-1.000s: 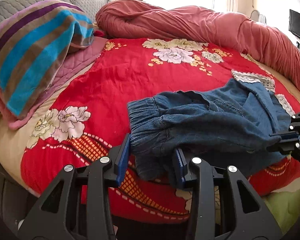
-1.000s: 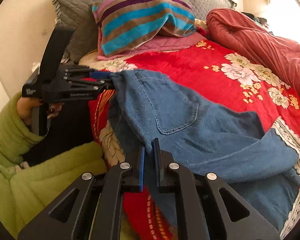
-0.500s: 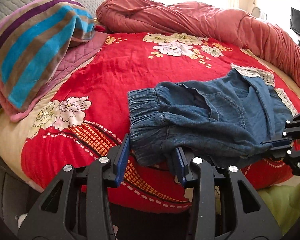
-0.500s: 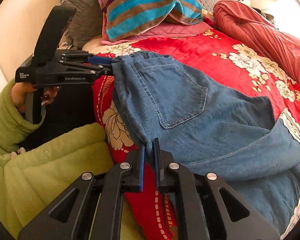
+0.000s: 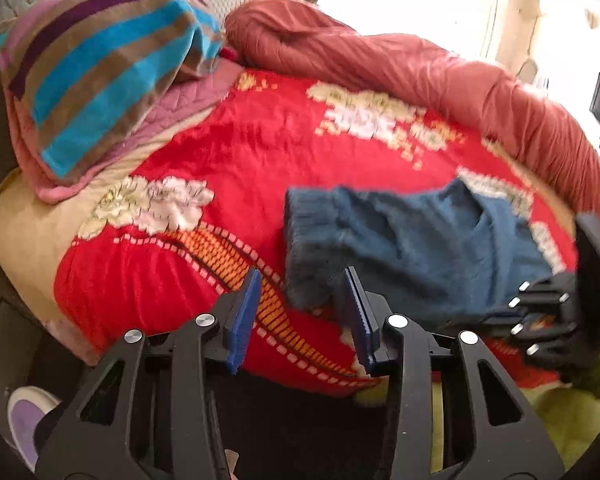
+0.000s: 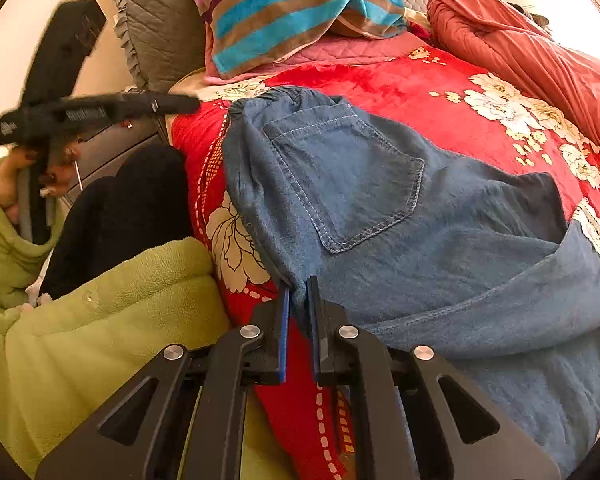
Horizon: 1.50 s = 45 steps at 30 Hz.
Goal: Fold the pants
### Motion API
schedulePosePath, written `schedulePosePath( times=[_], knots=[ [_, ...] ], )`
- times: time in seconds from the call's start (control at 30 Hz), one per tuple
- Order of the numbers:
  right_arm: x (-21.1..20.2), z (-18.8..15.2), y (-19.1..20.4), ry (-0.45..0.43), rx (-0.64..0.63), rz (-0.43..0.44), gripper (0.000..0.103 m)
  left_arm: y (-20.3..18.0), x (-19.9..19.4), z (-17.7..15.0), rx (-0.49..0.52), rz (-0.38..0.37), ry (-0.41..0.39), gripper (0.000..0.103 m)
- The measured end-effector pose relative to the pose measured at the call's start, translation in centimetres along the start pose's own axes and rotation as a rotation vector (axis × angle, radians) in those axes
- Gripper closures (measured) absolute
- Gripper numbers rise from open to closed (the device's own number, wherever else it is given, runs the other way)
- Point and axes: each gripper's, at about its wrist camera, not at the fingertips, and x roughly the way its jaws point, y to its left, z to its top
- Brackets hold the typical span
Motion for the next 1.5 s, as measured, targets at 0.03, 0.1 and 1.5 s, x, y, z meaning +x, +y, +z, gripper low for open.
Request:
schedulePosePath(
  times=[0.03, 0.1, 1.5],
  knots=[
    [-0.1, 0.0, 0.0, -0.002, 0.000, 0.002, 0.095, -0.3, 0.1, 0.4, -0.002, -0.012, 0.003, 0.071],
    [-0.2, -0.2, 0.0, -0.005, -0.001, 0.005, 0.095, -1.4, 0.8, 1.3, -0.001, -0.032, 0.016, 0.073],
    [-8.7, 0.3, -8.6, -0.161, 0.311, -0.186, 0.040, -5.4, 1.5, 1.0, 0.044, 0.041, 0.053, 0.055]
  ],
)
